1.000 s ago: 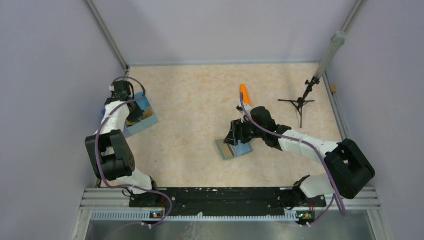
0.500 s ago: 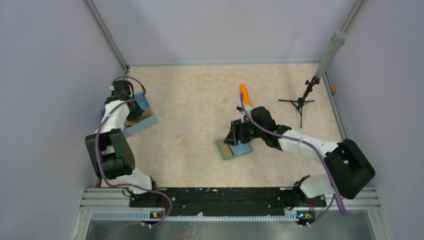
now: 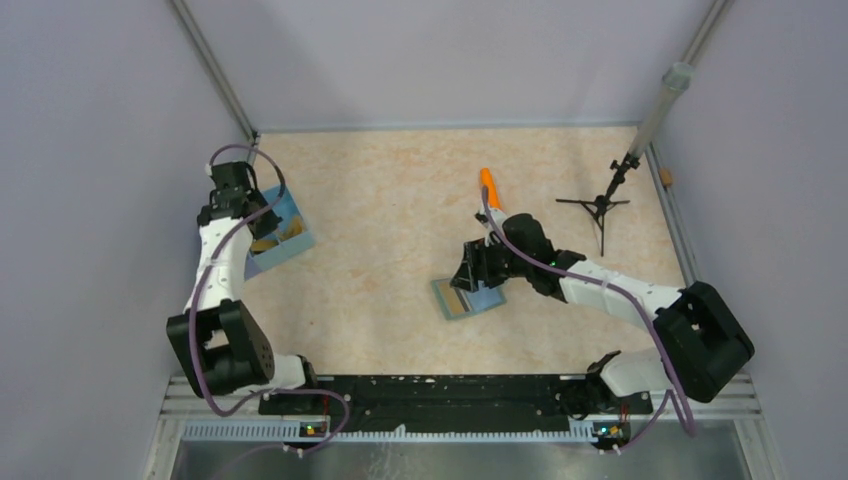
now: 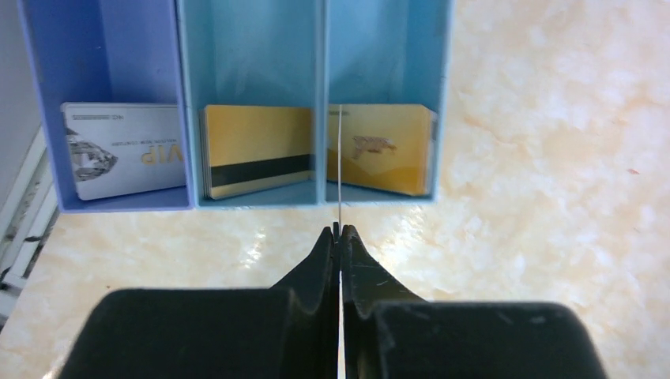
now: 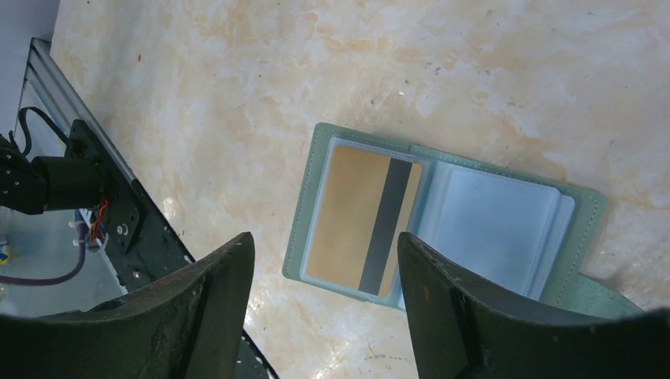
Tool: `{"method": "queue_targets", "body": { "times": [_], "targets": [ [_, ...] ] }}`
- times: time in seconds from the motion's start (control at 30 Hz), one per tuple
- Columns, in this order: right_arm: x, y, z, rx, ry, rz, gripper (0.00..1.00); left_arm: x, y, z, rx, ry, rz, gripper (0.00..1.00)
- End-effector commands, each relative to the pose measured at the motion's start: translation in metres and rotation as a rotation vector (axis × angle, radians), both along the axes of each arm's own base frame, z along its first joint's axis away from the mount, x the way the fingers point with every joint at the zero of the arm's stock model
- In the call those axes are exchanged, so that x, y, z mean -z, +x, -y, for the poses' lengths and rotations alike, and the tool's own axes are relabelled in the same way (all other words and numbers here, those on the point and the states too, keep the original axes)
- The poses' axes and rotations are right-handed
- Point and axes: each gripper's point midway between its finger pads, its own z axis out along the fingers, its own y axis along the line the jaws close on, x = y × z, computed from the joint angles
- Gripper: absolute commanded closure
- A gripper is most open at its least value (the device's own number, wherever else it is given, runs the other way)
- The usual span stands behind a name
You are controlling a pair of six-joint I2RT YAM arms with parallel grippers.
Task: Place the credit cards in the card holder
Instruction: Pick up the credit card from the storage box.
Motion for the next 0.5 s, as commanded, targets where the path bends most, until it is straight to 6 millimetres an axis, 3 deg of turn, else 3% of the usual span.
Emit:
{"method": "queue_targets", "body": {
  "times": [0.0,0.2,0.27,0.3,0.4,0.47],
  "targets": [
    [-0.037,0.015,0.000,0.006,0.039,0.124,0.33,-0.040,-0.005,0.030,0.141,-0.059,0.163,1.00],
    [-0.070,0.009,0.001,-0.096,0.109,0.200,0.28,-0.070,-0.019,0.115,0.439,-0.199,0.265,1.00],
    [-0.082,0.005,0.002,-0.138,0.147,0.221,0.27,-0.072,-0.026,0.155,0.582,-0.222,0.252,1.00],
    [-0.087,0.002,0.002,-0.163,0.162,0.232,0.27,-0.072,-0.034,0.185,0.687,-0.243,0.243,1.00],
    [-0.102,-0.013,0.001,-0.245,0.207,0.259,0.26,-0.078,-0.064,0.255,0.965,-0.381,0.243,1.00],
    [-0.111,-0.025,0.001,-0.296,0.240,0.272,0.26,-0.084,-0.087,0.291,1.131,-0.495,0.253,1.00]
  ]
}}
